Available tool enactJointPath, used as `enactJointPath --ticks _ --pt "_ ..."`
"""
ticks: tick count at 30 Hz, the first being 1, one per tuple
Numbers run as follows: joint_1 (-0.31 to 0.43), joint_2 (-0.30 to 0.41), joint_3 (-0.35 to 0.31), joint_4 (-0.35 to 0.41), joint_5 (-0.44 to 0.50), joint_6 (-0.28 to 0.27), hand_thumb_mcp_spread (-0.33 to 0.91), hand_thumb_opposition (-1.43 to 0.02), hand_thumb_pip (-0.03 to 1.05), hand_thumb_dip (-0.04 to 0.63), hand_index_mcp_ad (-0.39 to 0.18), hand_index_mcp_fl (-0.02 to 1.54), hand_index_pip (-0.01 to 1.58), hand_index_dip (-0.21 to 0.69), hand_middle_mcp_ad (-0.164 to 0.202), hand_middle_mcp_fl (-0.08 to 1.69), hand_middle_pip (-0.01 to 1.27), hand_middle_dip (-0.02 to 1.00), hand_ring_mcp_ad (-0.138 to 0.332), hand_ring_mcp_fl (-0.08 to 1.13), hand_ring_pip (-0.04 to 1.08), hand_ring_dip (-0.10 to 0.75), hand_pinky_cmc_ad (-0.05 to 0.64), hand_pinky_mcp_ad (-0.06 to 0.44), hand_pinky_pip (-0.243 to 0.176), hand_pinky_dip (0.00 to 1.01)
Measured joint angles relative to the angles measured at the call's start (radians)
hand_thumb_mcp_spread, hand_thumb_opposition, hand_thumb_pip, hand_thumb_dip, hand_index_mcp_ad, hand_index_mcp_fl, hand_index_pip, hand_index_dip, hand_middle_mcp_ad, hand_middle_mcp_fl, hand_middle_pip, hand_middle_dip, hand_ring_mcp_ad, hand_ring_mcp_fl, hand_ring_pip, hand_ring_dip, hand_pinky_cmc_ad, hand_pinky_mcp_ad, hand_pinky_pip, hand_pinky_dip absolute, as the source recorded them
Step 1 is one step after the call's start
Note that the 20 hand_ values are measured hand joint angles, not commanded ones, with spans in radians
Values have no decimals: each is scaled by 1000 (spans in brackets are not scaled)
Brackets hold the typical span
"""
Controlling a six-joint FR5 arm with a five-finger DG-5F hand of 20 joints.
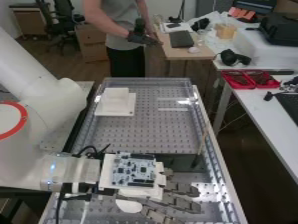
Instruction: Grab the paper clip and place it in the clear container
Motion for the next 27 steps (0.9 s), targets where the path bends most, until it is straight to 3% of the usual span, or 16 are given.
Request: enactJointPath --ticks 27 --pt "-7 -7 -2 4 -2 11 419 -827 778 316 -136 215 1552 119 33 63 129 173 113 0 93 103 328 278 -26 286"
